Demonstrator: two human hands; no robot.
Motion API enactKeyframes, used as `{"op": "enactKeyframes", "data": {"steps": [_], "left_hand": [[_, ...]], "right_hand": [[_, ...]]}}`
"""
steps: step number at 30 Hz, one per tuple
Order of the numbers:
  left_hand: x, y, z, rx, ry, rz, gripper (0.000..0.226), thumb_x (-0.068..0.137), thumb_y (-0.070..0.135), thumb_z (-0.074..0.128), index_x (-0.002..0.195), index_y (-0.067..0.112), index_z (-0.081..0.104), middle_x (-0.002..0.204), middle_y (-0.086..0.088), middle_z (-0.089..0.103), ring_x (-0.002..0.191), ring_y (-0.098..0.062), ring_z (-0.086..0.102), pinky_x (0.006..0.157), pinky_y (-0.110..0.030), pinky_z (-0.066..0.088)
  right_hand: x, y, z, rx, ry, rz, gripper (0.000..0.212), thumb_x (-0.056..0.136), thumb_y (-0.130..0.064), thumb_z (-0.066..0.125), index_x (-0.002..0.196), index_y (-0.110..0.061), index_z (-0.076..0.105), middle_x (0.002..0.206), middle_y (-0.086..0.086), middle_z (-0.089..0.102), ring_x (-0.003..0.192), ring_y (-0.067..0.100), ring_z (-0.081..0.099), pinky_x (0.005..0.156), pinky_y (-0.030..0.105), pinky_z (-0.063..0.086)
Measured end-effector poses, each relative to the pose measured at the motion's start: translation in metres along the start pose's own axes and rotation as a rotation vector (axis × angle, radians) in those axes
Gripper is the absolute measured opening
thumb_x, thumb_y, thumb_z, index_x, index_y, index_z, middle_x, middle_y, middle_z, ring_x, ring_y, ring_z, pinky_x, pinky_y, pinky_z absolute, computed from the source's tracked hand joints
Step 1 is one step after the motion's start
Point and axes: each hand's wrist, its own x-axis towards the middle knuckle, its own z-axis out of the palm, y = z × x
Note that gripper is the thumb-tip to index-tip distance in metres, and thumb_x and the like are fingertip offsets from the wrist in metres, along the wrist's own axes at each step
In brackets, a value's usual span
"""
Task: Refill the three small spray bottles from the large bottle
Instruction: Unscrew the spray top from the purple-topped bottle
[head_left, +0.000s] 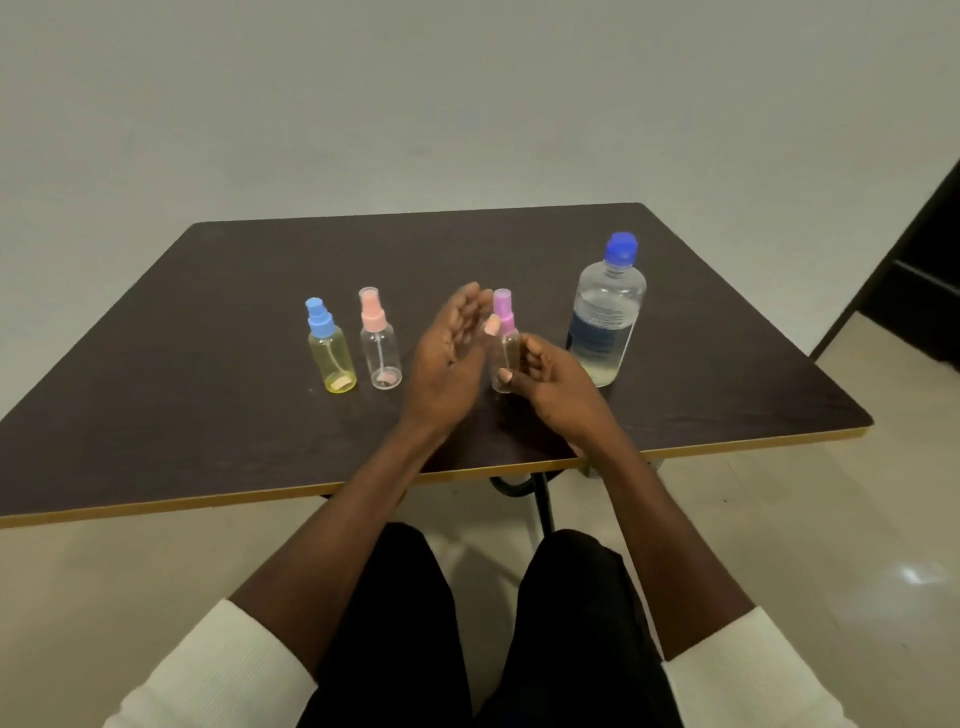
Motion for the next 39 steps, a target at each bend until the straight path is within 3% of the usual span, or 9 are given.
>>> {"op": "enactKeyframes", "data": {"steps": [8, 14, 17, 22, 26, 28, 33, 36, 39], "left_hand": [[0.030, -0.007, -0.004, -0.174, -0.157, -0.035, 0.027, 0.101, 0.002, 0.055, 0.128, 0.004, 0.060, 0.112, -0.009, 0.074, 0.107, -0.019, 0.073, 0.088, -0.026, 0.057], [0.029, -0.015, -0.001, -0.245, -0.012, -0.062, 0.026, 0.086, -0.001, 0.074, 0.111, 0.007, 0.070, 0.098, -0.012, 0.077, 0.094, -0.027, 0.075, 0.086, -0.036, 0.060], [0.028, -0.016, 0.000, -0.207, 0.015, -0.030, 0.027, 0.082, -0.001, 0.079, 0.104, 0.012, 0.070, 0.093, -0.003, 0.075, 0.089, -0.014, 0.071, 0.079, -0.026, 0.057], [0.025, -0.016, -0.004, -0.176, -0.034, -0.053, 0.028, 0.089, 0.021, 0.073, 0.115, 0.010, 0.068, 0.109, -0.006, 0.071, 0.101, -0.012, 0.068, 0.089, -0.028, 0.055], [0.023, -0.018, -0.007, -0.214, -0.027, -0.048, 0.025, 0.093, 0.003, 0.069, 0.117, 0.001, 0.066, 0.111, -0.016, 0.074, 0.106, -0.026, 0.072, 0.093, -0.035, 0.058], [0.023, -0.017, -0.005, -0.194, -0.002, -0.038, 0.029, 0.087, 0.001, 0.075, 0.114, 0.009, 0.067, 0.105, -0.010, 0.073, 0.097, -0.019, 0.071, 0.086, -0.030, 0.058], [0.021, -0.020, -0.005, -0.191, -0.018, -0.031, 0.031, 0.087, 0.024, 0.075, 0.115, 0.012, 0.069, 0.118, -0.016, 0.069, 0.104, -0.015, 0.069, 0.093, -0.034, 0.056], [0.021, -0.021, -0.006, -0.216, -0.045, -0.019, 0.031, 0.094, 0.006, 0.068, 0.124, 0.000, 0.064, 0.117, -0.019, 0.072, 0.112, -0.027, 0.070, 0.099, -0.040, 0.056], [0.022, -0.019, -0.006, -0.194, 0.001, -0.021, 0.038, 0.086, -0.002, 0.075, 0.122, 0.002, 0.065, 0.108, -0.013, 0.073, 0.101, -0.020, 0.072, 0.089, -0.032, 0.058]], "right_hand": [[0.008, 0.014, 0.002, -0.008, -0.012, 0.001, 0.022, 0.089, -0.023, 0.067, 0.112, -0.024, 0.066, 0.107, -0.005, 0.073, 0.105, 0.012, 0.067, 0.100, 0.048, 0.049], [0.013, 0.017, 0.003, -0.029, 0.045, -0.027, 0.016, 0.080, -0.016, 0.078, 0.089, -0.023, 0.067, 0.091, -0.002, 0.075, 0.089, 0.013, 0.070, 0.088, 0.040, 0.055], [0.013, 0.016, 0.005, -0.027, 0.053, -0.034, 0.026, 0.076, -0.017, 0.081, 0.099, -0.019, 0.069, 0.094, -0.002, 0.075, 0.090, 0.013, 0.071, 0.087, 0.037, 0.056], [0.013, 0.016, 0.005, -0.015, 0.055, -0.034, 0.039, 0.077, -0.016, 0.081, 0.113, -0.014, 0.066, 0.099, 0.001, 0.074, 0.094, 0.015, 0.070, 0.092, 0.041, 0.055], [0.013, 0.016, 0.006, -0.026, 0.060, -0.031, 0.029, 0.077, -0.015, 0.080, 0.103, -0.016, 0.068, 0.095, 0.001, 0.074, 0.091, 0.016, 0.070, 0.090, 0.041, 0.056], [0.013, 0.015, 0.007, -0.052, 0.059, -0.029, 0.034, 0.077, -0.017, 0.081, 0.108, -0.015, 0.067, 0.098, -0.001, 0.073, 0.093, 0.013, 0.069, 0.089, 0.036, 0.055], [0.013, 0.016, 0.008, -0.047, 0.069, -0.024, 0.036, 0.077, -0.017, 0.080, 0.110, -0.014, 0.066, 0.099, 0.001, 0.073, 0.095, 0.015, 0.069, 0.092, 0.042, 0.055], [0.014, 0.018, 0.007, -0.046, 0.077, -0.024, 0.030, 0.077, -0.016, 0.080, 0.104, -0.016, 0.067, 0.096, 0.002, 0.074, 0.093, 0.017, 0.070, 0.092, 0.046, 0.055], [0.015, 0.019, 0.007, -0.058, 0.089, -0.009, 0.031, 0.076, -0.019, 0.081, 0.103, -0.016, 0.067, 0.096, 0.001, 0.074, 0.093, 0.016, 0.070, 0.091, 0.045, 0.055]]}}
